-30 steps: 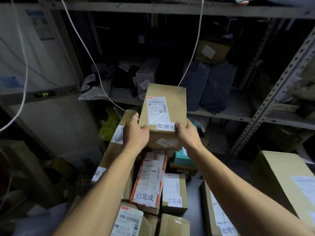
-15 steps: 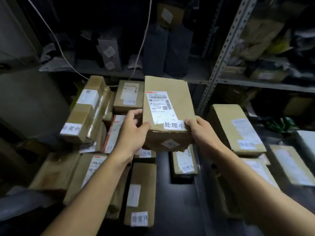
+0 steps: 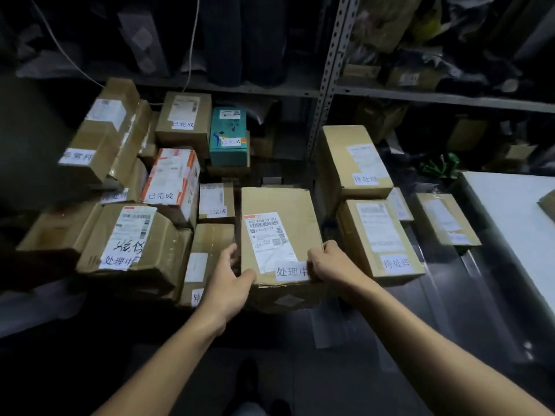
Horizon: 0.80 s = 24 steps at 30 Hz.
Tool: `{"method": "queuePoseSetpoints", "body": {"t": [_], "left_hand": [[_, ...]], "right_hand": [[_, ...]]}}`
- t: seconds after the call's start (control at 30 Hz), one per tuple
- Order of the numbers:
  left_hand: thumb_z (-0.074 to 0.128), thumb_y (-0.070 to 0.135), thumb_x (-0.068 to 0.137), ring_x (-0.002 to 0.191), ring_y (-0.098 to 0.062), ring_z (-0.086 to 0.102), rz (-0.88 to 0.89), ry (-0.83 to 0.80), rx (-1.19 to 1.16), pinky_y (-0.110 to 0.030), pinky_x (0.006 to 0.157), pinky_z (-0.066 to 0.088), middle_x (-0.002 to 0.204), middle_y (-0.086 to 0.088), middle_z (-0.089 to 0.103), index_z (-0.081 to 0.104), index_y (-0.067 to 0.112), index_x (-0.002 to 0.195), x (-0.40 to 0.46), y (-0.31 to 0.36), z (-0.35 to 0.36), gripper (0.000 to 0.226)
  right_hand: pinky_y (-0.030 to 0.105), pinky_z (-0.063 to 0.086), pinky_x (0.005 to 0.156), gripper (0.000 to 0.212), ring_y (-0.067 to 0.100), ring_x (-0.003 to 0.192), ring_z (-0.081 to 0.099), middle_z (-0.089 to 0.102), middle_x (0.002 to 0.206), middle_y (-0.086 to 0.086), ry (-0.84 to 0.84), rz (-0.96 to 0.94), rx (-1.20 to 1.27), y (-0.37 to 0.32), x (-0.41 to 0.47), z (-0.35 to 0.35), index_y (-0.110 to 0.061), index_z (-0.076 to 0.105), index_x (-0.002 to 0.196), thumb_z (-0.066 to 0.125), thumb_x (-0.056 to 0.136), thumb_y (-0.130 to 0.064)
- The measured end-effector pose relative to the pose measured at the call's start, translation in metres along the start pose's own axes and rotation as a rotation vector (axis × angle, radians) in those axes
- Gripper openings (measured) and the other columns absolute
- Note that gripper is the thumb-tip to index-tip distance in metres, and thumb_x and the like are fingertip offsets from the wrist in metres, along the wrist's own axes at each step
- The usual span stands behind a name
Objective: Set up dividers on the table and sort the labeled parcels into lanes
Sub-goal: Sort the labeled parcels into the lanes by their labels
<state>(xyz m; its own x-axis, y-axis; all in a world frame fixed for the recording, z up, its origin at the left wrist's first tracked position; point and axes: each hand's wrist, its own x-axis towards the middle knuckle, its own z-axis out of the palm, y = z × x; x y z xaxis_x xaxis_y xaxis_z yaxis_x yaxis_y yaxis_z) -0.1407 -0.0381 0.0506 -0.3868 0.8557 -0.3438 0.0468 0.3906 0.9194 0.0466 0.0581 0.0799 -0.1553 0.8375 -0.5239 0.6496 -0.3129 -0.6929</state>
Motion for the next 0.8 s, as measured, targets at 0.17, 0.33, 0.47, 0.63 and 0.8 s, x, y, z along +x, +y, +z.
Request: {"method": "queuePoseSetpoints", "body": {"t": [0.17,0.33,0.47,0.63,0.8], "left_hand": [[0.059,0.003,0.082,0.115,-0.017,0.059,-0.072,-0.032,0.048,-0.046,0.101,0.049,0.125,0.003,0.063,0.042,0.02,0.142,-0.019,-0.044,0.018,0.065],[0.056,-0.005,0.081,0.114,-0.015,0.06,-0.145,-0.071,0.018,-0.043,0.102,0.048,0.121,0.004,0.062,0.041,0.018,0.139,-0.025,-0.079,0.037,0.065],[0.056,-0.007,0.081,0.113,-0.016,0.06,-0.179,-0.081,0.023,-0.044,0.101,0.048,0.121,0.002,0.061,0.041,0.016,0.139,-0.02,-0.093,0.052,0.064],[0.054,-0.008,0.082,0.111,-0.013,0.058,-0.214,-0.12,0.057,-0.039,0.102,0.048,0.12,0.004,0.059,0.038,0.018,0.139,-0.011,-0.105,0.062,0.065],[0.051,-0.009,0.083,0.119,-0.016,0.054,-0.239,-0.15,0.131,-0.036,0.107,0.042,0.133,-0.001,0.054,0.032,0.015,0.144,-0.012,-0.12,0.064,0.068]], "right_hand": [[0.043,0.05,0.096,0.044,0.03,0.11,0.06,0.061,0.126,0.017,-0.016,0.083,-0.095,0.038,-0.012,0.014,-0.003,0.037,0.13,0.041,0.093,-0.027],[0.035,0.045,0.094,0.046,0.031,0.117,0.056,0.056,0.133,0.017,-0.009,0.132,-0.168,0.065,-0.011,0.024,0.0,0.036,0.133,0.042,0.095,-0.025],[0.03,0.043,0.088,0.047,0.031,0.119,0.056,0.057,0.134,0.016,0.011,0.144,-0.233,0.078,-0.003,0.024,0.0,0.044,0.133,0.048,0.093,-0.024],[0.037,0.054,0.09,0.038,0.028,0.108,0.062,0.063,0.123,0.013,-0.019,0.139,-0.36,0.09,0.005,0.024,-0.004,0.054,0.122,0.054,0.087,-0.018],[0.029,0.046,0.071,0.026,0.031,0.098,0.065,0.069,0.111,0.013,0.01,0.068,-0.46,0.095,0.008,0.031,-0.007,0.062,0.107,0.052,0.084,-0.015]]}}
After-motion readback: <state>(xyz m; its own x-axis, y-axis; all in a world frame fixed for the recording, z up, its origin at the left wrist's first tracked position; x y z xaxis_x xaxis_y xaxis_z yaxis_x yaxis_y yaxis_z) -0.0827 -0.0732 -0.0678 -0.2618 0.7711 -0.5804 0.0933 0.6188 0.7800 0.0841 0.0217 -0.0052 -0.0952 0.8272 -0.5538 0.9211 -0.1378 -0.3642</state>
